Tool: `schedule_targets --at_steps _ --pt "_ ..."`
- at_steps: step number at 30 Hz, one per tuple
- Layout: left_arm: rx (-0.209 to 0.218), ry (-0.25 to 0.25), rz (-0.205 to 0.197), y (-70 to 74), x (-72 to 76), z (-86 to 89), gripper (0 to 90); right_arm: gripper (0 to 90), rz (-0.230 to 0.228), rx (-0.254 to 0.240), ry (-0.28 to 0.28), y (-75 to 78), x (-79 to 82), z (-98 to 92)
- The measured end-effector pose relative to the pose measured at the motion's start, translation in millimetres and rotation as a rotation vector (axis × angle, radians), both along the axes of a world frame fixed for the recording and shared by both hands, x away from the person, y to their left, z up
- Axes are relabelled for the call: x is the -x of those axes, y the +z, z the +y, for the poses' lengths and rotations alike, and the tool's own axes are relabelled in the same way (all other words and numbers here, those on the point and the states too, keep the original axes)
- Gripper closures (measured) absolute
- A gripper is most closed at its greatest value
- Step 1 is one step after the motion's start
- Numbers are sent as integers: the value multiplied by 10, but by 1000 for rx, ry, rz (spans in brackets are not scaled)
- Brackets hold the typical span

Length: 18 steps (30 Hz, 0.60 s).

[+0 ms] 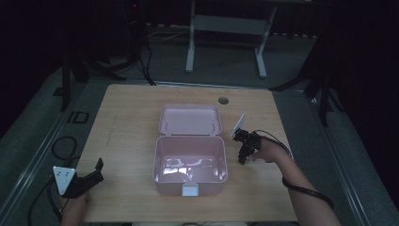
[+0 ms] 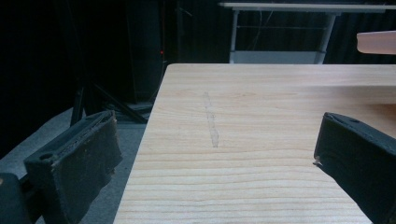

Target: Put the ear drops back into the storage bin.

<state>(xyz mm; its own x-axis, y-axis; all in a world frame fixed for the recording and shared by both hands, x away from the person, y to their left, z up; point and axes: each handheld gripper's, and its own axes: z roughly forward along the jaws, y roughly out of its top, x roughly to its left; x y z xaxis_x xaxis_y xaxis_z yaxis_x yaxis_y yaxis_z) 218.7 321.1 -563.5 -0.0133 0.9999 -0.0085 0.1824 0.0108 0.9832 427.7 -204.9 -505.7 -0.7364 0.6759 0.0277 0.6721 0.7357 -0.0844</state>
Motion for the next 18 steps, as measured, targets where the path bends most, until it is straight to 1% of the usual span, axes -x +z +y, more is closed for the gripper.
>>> schedule_targets --at_steps 3,5,7,15,17,18 --pt "-2 3 2 1 -1 -3 5 513 -7 7 9 2 -10 11" --pt "-3 2 1 0 -1 -3 5 589 -4 11 17 2 -11 15" --pt "-1 2 2 1 -1 -2 5 593 -21 23 26 6 -5 21" --pt "-1 2 2 1 -2 0 5 594 -23 43 109 30 54 20" --pt "0 2 1 0 -1 -1 5 595 -20 43 144 33 80 17" --pt "0 2 1 0 -1 -1 5 595 -17 40 171 33 100 15"
